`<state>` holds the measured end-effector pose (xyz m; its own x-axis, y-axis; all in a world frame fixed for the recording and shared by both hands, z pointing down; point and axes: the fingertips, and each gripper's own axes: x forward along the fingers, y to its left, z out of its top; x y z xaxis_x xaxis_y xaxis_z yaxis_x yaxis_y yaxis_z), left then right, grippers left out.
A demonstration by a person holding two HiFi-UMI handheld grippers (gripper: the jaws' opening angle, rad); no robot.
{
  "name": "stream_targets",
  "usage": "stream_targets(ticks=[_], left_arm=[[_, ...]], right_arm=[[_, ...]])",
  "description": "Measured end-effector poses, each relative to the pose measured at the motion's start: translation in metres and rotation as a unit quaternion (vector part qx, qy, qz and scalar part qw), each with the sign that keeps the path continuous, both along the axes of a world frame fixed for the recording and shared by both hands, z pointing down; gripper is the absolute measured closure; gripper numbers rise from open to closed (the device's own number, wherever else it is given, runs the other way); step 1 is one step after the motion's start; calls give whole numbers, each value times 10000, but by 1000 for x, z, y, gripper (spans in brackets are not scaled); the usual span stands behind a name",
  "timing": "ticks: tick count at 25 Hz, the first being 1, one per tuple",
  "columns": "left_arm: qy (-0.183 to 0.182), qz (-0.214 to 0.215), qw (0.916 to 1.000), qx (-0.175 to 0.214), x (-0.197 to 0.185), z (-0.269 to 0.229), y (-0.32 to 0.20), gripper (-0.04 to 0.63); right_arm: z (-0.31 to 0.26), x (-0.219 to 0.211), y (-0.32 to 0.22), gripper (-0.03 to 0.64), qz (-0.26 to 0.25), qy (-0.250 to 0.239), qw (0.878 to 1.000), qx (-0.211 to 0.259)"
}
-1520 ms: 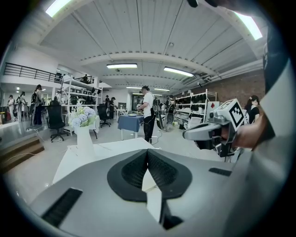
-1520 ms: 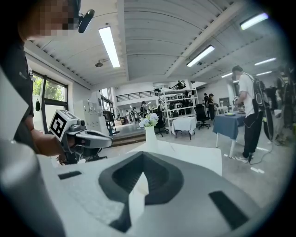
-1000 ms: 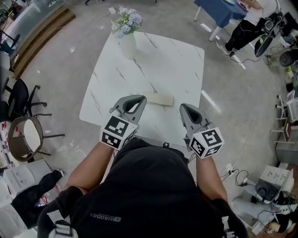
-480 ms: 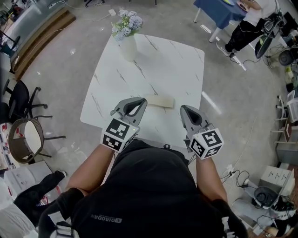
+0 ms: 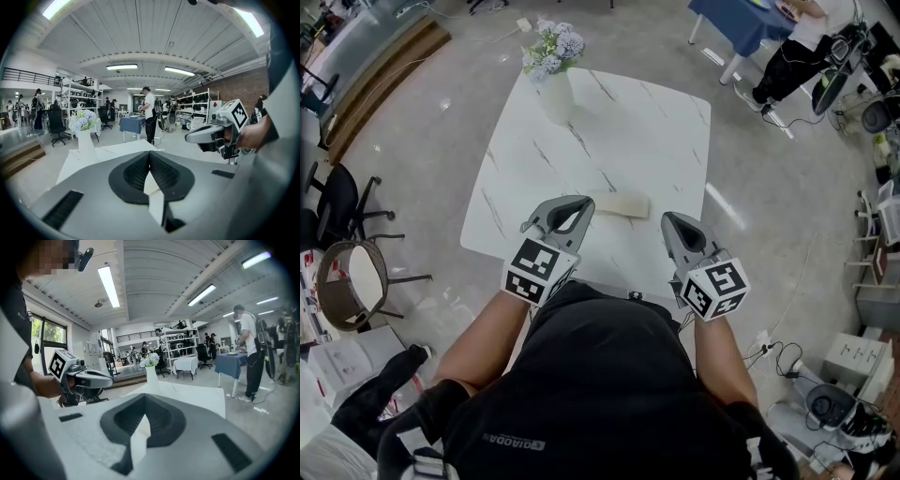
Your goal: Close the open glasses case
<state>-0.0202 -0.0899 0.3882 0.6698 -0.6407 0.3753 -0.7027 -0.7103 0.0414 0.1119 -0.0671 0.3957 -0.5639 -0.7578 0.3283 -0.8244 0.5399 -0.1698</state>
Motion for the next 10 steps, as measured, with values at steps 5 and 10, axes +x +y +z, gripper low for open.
stream_targets(ticks=[5, 10], left_arm=[[0, -20, 10000, -11, -1, 1, 0, 591], [0, 11, 10000, 16, 1, 2, -3, 591]], right_arm=[[2, -1, 0, 615, -21, 12, 10000, -15], [2, -1, -4, 615, -9, 16, 10000, -1]])
